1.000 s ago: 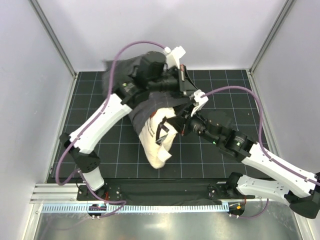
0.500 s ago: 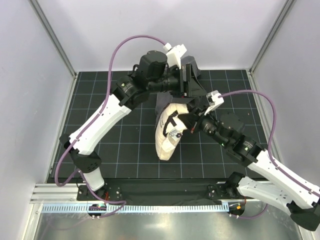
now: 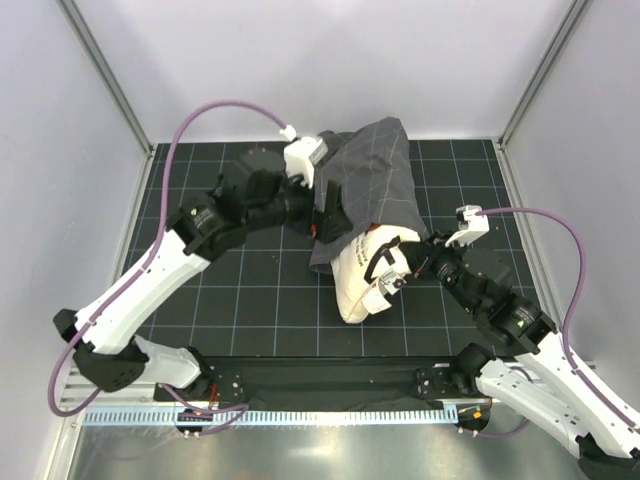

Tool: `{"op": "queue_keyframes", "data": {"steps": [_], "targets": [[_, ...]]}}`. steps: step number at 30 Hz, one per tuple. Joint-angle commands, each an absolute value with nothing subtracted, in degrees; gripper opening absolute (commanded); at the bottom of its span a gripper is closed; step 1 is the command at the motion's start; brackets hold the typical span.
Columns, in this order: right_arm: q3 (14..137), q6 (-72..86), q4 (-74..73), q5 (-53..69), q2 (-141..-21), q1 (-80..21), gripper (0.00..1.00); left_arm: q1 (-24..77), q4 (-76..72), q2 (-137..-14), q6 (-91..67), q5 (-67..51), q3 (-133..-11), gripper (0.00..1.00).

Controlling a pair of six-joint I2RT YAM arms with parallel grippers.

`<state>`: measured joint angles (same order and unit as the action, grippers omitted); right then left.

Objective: Put the pillow into the pillowcase

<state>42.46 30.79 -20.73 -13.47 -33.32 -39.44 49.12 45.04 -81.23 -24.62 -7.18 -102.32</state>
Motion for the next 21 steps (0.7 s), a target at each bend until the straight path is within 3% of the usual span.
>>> {"op": "queue_keyframes", "data": {"steps": [1, 6, 12, 21], "targets": [[44.1, 31.5, -20.2, -17.3, -32.3, -38.2, 0.04, 49.1, 40.0, -76.5, -21.2, -1.9, -90.9, 0.95], [43.2, 31.0, -20.7, -17.8, -32.0, -37.5, 0.04, 50.6, 36.3, -77.3, -21.6, 2.7, -78.6, 0.95], [43.2, 30.6, -21.2, -17.8, -31.6, -37.3, 0.04, 53.3, 34.5, -82.8, -18.3, 14.0, -78.1, 0.95], [45.3, 30.0, -22.4, -16.6, -32.3, -37.0, 0.04, 53.3, 27.4, -92.5, -16.3, 14.6, -79.3, 0.91]]}}
